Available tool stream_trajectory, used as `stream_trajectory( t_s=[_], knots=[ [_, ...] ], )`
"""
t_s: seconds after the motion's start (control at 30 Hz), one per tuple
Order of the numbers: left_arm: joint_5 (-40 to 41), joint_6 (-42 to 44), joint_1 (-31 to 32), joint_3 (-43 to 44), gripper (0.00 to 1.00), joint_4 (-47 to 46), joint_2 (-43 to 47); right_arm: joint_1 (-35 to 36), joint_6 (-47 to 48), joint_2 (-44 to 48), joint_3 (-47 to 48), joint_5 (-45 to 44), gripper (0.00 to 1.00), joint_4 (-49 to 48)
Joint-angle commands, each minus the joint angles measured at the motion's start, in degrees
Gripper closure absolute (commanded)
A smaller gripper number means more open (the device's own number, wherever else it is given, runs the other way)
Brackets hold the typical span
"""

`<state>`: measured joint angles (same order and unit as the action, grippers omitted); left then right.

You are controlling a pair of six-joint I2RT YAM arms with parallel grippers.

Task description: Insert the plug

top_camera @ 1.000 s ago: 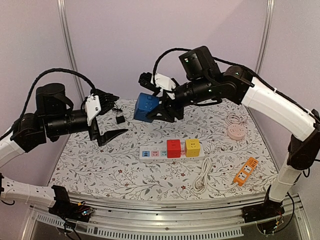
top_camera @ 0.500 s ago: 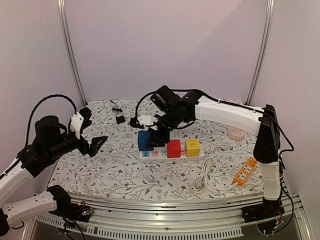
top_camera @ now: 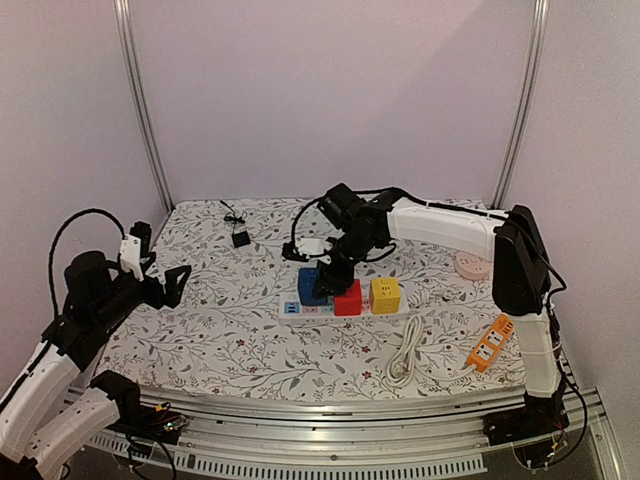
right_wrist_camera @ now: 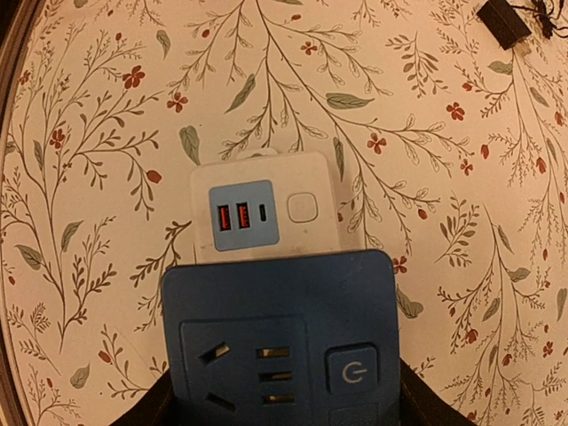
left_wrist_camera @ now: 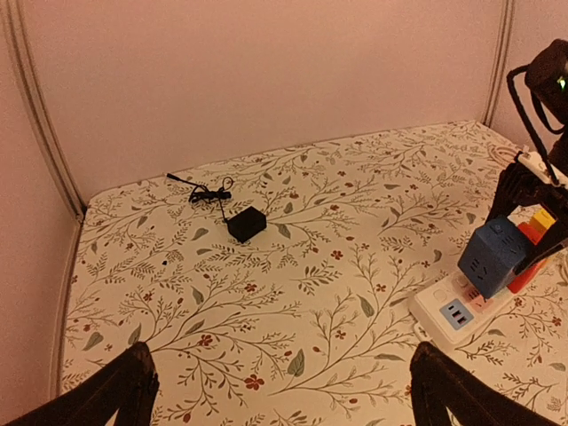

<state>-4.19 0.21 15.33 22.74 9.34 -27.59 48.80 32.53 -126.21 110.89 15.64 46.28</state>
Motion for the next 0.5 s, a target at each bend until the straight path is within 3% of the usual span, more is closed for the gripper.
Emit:
stream_trajectory(
  t_s=[0.0, 0.47],
  knots=[
    [-1.35, -2.41, -2.92, -0.82, 0.01, -1.48, 0.73, 0.75, 2.43, -1.62, -1.3, 2.42, 1.0, -0.78],
    [-2.34, -1.71, -4.72, -1.0, 0.0, -2.3, 0.58, 0.76, -0.14, -3.46, -1.39, 3.76, 1.0, -1.31]
  ],
)
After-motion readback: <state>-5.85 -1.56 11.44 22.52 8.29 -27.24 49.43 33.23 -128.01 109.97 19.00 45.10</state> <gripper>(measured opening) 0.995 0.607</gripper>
